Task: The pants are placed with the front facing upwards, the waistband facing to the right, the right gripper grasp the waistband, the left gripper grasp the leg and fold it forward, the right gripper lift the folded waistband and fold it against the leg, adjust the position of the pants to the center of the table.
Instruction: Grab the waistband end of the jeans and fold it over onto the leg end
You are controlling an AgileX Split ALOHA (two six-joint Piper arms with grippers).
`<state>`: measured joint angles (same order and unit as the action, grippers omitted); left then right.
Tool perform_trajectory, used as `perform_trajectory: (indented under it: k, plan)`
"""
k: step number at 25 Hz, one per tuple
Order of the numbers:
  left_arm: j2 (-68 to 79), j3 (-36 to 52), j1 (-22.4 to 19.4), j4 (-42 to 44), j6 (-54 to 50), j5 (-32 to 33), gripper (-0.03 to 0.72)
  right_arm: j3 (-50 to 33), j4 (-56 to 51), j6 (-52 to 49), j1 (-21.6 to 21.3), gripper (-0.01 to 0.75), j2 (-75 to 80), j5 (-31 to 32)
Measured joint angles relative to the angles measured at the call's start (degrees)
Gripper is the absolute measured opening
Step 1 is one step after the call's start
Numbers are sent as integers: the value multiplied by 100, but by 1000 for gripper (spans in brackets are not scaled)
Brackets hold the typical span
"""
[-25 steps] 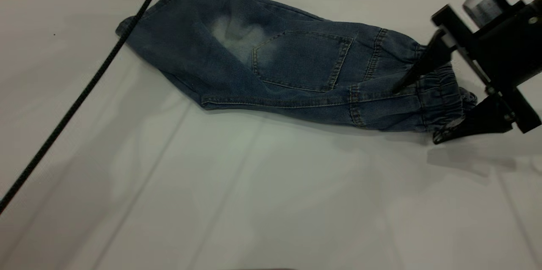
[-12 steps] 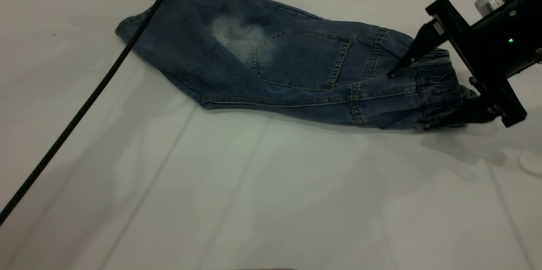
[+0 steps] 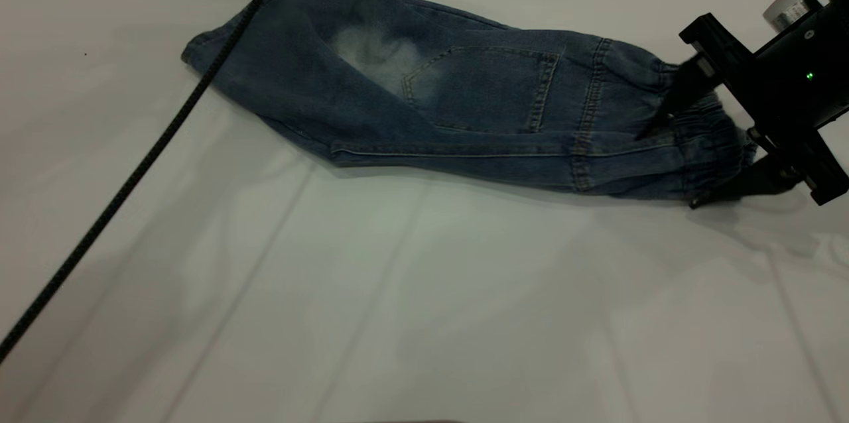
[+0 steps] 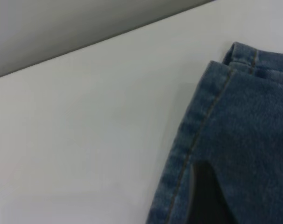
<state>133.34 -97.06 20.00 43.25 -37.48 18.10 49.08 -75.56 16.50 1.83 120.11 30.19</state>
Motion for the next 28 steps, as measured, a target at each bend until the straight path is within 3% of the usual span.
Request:
perform_trajectory:
  k: [5,7,13,19,28]
  plan:
    - [8,0,431,-76,61,236,389,0,-64,865,0,129,-11,-260]
    - [54,0,702,-258,189,267,389,0,-171,1386,0,68,-25,-304]
    - [278,-4,1487,-1360,917,670,389,0,-660,3338,0,50,-262,-497]
    - [549,-4,1981,-2512,1752,796,389,90,-1319,5041,0,50,-1035,-463]
    - [616,-11,2456,-3612,2561,600,389,329,-1260,5745,0,48,-1623,343]
